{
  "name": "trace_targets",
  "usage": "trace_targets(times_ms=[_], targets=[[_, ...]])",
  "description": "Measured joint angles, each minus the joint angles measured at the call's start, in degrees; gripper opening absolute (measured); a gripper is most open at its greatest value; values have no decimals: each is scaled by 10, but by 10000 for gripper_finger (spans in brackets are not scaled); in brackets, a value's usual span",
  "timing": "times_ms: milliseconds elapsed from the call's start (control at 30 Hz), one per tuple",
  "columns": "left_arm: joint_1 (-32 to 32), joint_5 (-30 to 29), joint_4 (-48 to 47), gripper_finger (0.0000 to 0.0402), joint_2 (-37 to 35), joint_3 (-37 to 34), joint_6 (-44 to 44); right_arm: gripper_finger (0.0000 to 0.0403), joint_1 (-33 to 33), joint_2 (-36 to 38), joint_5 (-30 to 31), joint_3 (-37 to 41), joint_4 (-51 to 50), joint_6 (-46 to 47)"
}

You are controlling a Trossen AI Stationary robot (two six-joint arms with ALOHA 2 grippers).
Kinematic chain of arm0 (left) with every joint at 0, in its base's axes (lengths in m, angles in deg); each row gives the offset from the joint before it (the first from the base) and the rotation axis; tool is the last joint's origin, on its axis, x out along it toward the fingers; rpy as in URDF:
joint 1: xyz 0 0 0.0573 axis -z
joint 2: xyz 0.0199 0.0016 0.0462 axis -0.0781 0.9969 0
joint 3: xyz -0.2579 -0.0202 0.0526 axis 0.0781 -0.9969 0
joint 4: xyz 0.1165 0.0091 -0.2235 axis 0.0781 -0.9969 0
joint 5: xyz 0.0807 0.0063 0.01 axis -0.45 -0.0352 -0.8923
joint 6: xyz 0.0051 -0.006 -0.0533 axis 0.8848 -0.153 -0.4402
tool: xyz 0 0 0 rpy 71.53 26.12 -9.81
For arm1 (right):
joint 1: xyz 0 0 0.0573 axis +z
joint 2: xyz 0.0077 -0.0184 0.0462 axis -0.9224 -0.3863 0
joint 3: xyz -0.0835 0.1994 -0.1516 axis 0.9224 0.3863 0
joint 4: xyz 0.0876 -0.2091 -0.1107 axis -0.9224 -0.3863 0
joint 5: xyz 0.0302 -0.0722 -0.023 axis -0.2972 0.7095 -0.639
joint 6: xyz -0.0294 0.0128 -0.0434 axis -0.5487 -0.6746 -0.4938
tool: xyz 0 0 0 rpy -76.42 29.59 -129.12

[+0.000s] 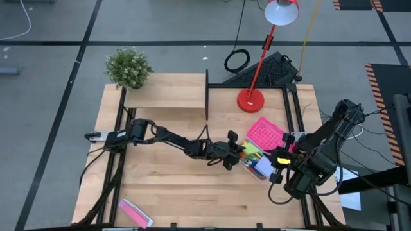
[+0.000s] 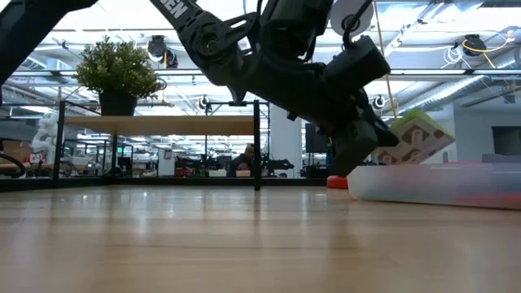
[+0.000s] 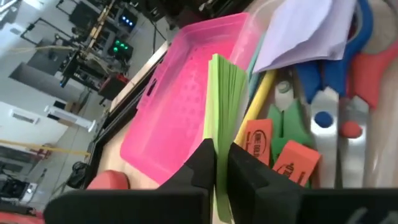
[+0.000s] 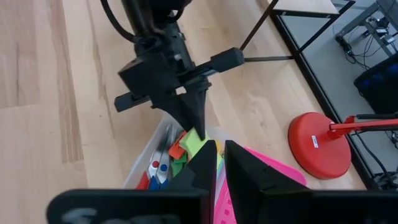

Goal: Pack school essentials
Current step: Put the green sticky notes into the pink supply box

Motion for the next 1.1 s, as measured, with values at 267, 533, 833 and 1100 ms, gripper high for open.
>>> trace_targets(times_ms=[267,533,833,1100], targets=[[-12,28,-31,42,0,0,-33,24,0,0,-3,0,0,0],[-12,53,-31,95,-1,0,-52,24,0,0,-4,0,1,0],[-8,70,-35,166,-1,0,-72,24,0,0,-5,0,6,0],[-4,146,-67,195,-14,14,-133,24,0,0,-5,0,22,0]])
